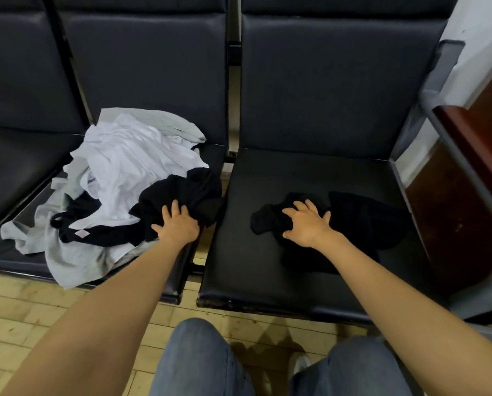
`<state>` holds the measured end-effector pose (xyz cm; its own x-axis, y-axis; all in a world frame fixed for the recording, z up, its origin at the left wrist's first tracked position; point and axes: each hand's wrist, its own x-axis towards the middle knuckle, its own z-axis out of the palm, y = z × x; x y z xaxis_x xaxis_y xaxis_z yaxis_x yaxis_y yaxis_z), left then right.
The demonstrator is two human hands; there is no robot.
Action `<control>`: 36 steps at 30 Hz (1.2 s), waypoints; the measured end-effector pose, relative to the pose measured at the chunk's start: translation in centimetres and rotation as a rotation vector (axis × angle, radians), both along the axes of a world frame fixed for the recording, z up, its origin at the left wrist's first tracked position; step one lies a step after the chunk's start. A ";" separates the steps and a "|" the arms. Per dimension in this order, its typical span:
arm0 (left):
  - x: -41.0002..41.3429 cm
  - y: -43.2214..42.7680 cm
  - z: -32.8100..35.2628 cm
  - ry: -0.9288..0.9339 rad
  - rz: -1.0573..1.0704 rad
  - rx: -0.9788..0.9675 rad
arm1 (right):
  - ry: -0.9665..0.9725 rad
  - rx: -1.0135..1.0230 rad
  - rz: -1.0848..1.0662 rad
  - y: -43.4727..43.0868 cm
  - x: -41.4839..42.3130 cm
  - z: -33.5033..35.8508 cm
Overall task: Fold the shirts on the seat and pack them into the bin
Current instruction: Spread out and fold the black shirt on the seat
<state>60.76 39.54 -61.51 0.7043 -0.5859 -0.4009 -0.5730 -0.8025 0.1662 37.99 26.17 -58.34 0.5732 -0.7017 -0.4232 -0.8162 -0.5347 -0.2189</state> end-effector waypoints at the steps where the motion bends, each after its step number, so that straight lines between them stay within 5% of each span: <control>1: -0.5 -0.4 0.3 -0.033 0.015 -0.011 | -0.018 0.004 -0.010 -0.2 -0.5 0.1; 5: -6.6 -3.4 1.8 -0.193 -0.165 -0.276 | -0.163 0.019 -0.083 -1.1 -3.1 0.5; 9: -14.3 -5.9 2.2 0.175 -0.342 -0.492 | -0.262 -0.067 -0.291 -2.6 -6.1 0.4; 13: -17.2 -7.2 0.7 0.347 -0.437 -0.295 | -0.139 0.014 -0.490 -4.1 -9.6 -0.4; 17: -17.0 -6.9 -0.4 0.115 -0.543 -0.157 | -0.200 0.176 -0.524 -4.2 -12.3 -2.1; 20: -16.7 -6.2 0.0 -0.048 -0.422 -0.284 | -0.327 0.173 -0.530 -3.6 -12.6 -2.8; 29: -13.8 -6.3 4.6 0.418 0.077 -0.808 | -0.711 -0.030 -0.557 -4.5 -11.7 2.5; 32: -13.9 -5.7 6.9 0.706 0.214 -0.892 | -0.893 0.130 -0.642 -4.4 -11.8 4.6; 36: -14.7 -4.4 11.6 0.749 0.204 -0.984 | -1.121 0.328 -0.735 -3.1 -12.1 9.1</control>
